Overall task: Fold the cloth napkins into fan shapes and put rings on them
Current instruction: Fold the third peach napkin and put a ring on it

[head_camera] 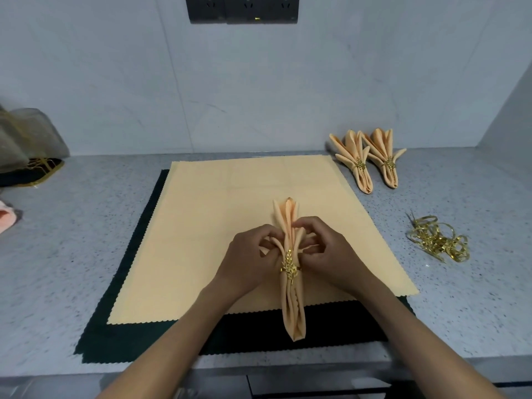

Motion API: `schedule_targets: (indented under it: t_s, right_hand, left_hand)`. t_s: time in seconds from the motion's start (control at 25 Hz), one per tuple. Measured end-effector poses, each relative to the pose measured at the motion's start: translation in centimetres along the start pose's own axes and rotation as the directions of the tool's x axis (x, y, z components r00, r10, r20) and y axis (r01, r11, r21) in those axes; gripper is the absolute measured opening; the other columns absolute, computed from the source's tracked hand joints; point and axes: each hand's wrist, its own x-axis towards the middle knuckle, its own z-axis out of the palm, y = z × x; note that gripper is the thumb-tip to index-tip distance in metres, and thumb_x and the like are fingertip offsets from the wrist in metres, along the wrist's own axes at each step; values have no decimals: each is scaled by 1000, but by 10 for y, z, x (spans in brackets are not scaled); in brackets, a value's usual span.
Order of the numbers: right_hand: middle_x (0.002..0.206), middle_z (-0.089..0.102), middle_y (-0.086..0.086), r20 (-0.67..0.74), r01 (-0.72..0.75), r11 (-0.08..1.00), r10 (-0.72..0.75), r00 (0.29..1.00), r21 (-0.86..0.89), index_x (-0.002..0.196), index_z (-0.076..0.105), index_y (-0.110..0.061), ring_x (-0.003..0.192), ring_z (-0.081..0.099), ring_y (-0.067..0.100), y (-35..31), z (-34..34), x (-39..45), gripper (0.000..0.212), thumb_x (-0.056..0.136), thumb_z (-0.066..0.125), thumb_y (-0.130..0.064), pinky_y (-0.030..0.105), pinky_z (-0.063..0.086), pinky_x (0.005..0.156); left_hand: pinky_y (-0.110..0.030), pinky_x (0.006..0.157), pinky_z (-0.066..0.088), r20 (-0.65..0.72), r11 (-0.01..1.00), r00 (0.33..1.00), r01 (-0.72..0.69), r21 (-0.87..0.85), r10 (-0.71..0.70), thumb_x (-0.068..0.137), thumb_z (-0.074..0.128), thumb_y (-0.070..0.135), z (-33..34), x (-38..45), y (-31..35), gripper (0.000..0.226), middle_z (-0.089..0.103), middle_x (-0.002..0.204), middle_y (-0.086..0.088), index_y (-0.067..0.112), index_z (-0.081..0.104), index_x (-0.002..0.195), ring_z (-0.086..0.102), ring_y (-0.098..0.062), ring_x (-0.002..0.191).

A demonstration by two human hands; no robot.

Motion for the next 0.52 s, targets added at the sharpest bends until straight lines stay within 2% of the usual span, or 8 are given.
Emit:
schedule_targets:
  t_s: [0.08, 0.12, 0.2, 0.28, 0.4, 0.48, 0.52]
  right_hand:
    - [80, 67, -5, -103, 59, 996, -65, 993, -62, 90, 65, -20, 72, 64, 14, 9, -2, -2, 20, 79, 74, -7, 31, 52, 65]
    - [78, 65, -4, -145, 102, 985, -123, 982, -140, 81, 64, -17, 71, 61, 15, 14, -3, -5, 15, 78, 75, -7, 33, 49, 63]
    - [83, 64, -6, -167, 180, 935, -239, 956, -305, 73, 57, -19, 75, 60, 12, 26, -7, -12, 23, 76, 76, -6, 28, 46, 63]
    - [88, 64, -9, -134, 196, 860, -290, 948, -471, 77, 53, -27, 79, 61, 10, 35, -10, -21, 32, 75, 76, -5, 25, 47, 65]
    - [98, 68, -10, -73, 157, 791, -246, 966, -592, 86, 64, -22, 89, 63, 15, 35, -13, -34, 17, 80, 75, -11, 32, 53, 71]
    - [110, 69, -12, -32, 170, 743, -249, 968, -647, 96, 73, -21, 99, 63, 13, 35, -14, -41, 13, 83, 72, -18, 29, 53, 80]
    - [115, 68, -12, -4, 188, 716, -257, 966, -672, 102, 75, -22, 104, 62, 12, 36, -14, -44, 18, 86, 67, -24, 27, 51, 85]
  left_hand:
    - [-28, 73, 54, -50, 996, 998, -33, 82, 38, 81, 71, 13, -2, -1, -10, 14, 70, 82, 19, 26, 71, 85, 65, 1, 82]
    - [-31, 72, 55, -58, 989, 995, -68, 129, 76, 81, 72, 17, -2, -3, -16, 7, 71, 84, 17, 24, 71, 84, 65, -1, 82]
    - [-35, 70, 55, -81, 970, 986, -125, 206, 145, 78, 73, 26, -4, -8, -27, 7, 72, 88, 13, 21, 72, 80, 66, -6, 82]
    - [-35, 74, 54, -46, 951, 989, -121, 283, 139, 77, 72, 32, -5, -13, -37, 11, 72, 93, 15, 21, 74, 80, 66, -10, 86]
    - [-32, 84, 51, 14, 933, 994, -106, 345, 108, 84, 73, 31, -7, -18, -44, 10, 72, 102, 18, 23, 77, 90, 63, -9, 96]
    - [-32, 81, 54, 50, 895, 982, -188, 404, 184, 86, 68, 33, -10, -21, -43, 17, 73, 103, 15, 23, 78, 95, 65, -12, 97]
    - [-33, 80, 55, 89, 855, 968, -247, 455, 233, 87, 63, 34, -10, -24, -40, 22, 73, 105, 13, 23, 78, 98, 65, -14, 97]
